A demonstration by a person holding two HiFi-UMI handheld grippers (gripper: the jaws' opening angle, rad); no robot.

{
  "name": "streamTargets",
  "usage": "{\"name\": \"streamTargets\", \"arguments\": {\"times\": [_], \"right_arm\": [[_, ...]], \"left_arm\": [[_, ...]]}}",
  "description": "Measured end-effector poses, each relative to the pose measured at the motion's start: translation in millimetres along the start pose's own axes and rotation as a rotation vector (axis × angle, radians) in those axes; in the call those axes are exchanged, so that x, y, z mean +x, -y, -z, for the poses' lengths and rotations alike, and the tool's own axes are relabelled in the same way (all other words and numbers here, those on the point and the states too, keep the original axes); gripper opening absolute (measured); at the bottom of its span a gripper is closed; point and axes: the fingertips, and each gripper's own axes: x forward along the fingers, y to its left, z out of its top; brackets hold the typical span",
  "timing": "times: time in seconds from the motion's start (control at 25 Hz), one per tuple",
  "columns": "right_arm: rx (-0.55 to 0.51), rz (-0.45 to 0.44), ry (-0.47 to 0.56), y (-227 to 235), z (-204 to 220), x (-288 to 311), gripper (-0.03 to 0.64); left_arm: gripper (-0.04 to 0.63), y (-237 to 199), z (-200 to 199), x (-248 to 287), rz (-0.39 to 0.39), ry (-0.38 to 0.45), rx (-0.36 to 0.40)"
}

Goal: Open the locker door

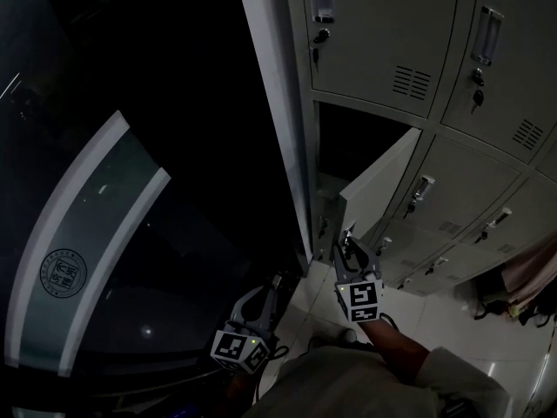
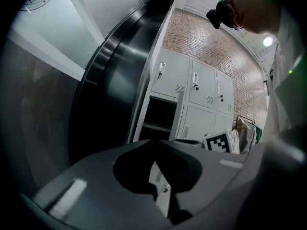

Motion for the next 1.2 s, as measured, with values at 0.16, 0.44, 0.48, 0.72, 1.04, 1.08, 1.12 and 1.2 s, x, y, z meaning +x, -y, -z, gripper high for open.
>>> {"name": "streamTargets", "arguments": {"times": [0.16, 0.44, 0.48, 0.72, 1.04, 1.08, 1.12, 1.2], "right_arm": [[0.013, 0.028, 0.003, 8.6, -4.0, -30.5, 0.115], [0.045, 0.090, 0.015, 35.1, -6.7, -85.7, 0.071], [0.052, 0.104, 0.018, 39.7, -6.6, -93.2, 0.060], [0.072, 0.156, 0.015, 68.4, -5.7, -124.2, 0.040], [0.109, 0.187, 0.010, 95.3, -4.3, -144.8, 0.036], [0.114, 0.190, 0.009, 97.5, -4.1, -146.5, 0.037], [0.118, 0.192, 0.009, 99.6, -4.0, -148.1, 0.036], [0.122, 0.192, 0.006, 103.0, -3.8, -151.0, 0.035]], "left_arm": [[0.000, 10.4, 4.3, 6.3, 0.030, -0.016, -0.011], [0.000, 37.0, 11.7, 24.0, 0.091, -0.041, -0.003], [0.000, 41.9, 12.3, 26.2, 0.101, -0.045, -0.005], [0.000, 65.3, 13.3, 40.4, 0.131, -0.058, 0.028], [0.000, 87.6, 12.9, 52.7, 0.139, -0.052, 0.045], [0.000, 89.3, 12.7, 53.7, 0.139, -0.053, 0.042], [0.000, 90.8, 11.8, 54.6, 0.139, -0.053, 0.041], [0.000, 93.9, 9.4, 55.9, 0.140, -0.050, 0.043]]}}
